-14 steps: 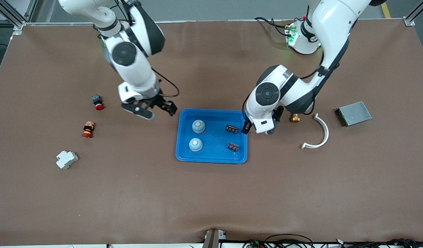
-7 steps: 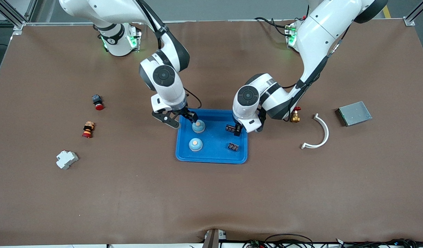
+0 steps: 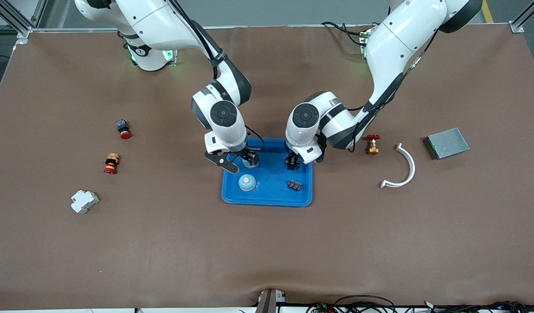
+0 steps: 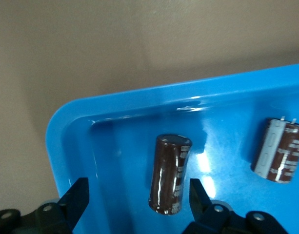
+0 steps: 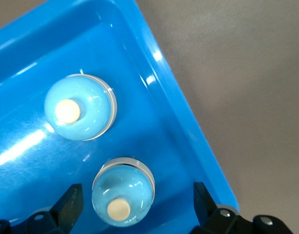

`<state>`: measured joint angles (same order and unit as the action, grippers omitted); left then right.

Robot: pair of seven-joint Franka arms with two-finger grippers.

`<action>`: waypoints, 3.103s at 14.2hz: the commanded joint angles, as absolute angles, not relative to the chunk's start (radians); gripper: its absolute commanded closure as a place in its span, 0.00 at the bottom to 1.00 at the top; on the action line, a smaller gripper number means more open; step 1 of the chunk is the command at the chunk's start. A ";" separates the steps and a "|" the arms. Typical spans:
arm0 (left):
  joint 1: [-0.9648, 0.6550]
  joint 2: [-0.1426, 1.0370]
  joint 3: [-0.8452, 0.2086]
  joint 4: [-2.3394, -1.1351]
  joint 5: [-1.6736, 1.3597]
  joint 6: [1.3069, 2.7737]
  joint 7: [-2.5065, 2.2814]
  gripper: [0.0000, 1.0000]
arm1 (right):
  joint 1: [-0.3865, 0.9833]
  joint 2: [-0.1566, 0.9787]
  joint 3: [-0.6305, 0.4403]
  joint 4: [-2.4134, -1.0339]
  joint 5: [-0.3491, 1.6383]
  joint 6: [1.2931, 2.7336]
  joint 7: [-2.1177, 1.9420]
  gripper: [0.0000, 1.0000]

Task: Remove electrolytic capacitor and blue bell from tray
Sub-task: 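Grasp the bell with the right gripper while the left gripper grasps a capacitor, then place the bell with the right gripper while the left gripper places the capacitor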

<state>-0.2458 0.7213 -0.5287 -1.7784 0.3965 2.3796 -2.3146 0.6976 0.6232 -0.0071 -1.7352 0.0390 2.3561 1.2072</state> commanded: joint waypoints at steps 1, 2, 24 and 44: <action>-0.253 0.752 -0.519 -1.764 0.422 2.410 -2.336 0.28 | 0.716 0.663 -0.020 -1.692 0.037 2.362 1.230 0.00; -0.252 0.752 -0.518 -1.764 0.422 2.410 -2.336 0.33 | 0.718 0.667 -0.018 -1.693 0.041 2.373 1.230 0.00; -0.071 0.560 -0.549 -1.657 0.448 2.215 -1.971 1.00 | 0.749 0.713 -0.018 -1.618 0.051 2.385 1.250 1.00; 0.297 0.525 -0.597 -1.735 0.434 1.973 -1.358 1.00 | 0.269 0.278 -0.021 -1.983 0.051 2.128 0.197 1.00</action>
<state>0.2553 0.5518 -0.5825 -1.7021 0.4558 1.9851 -1.4253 0.3278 0.3560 -0.0392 -1.8829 0.0394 2.0963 0.2936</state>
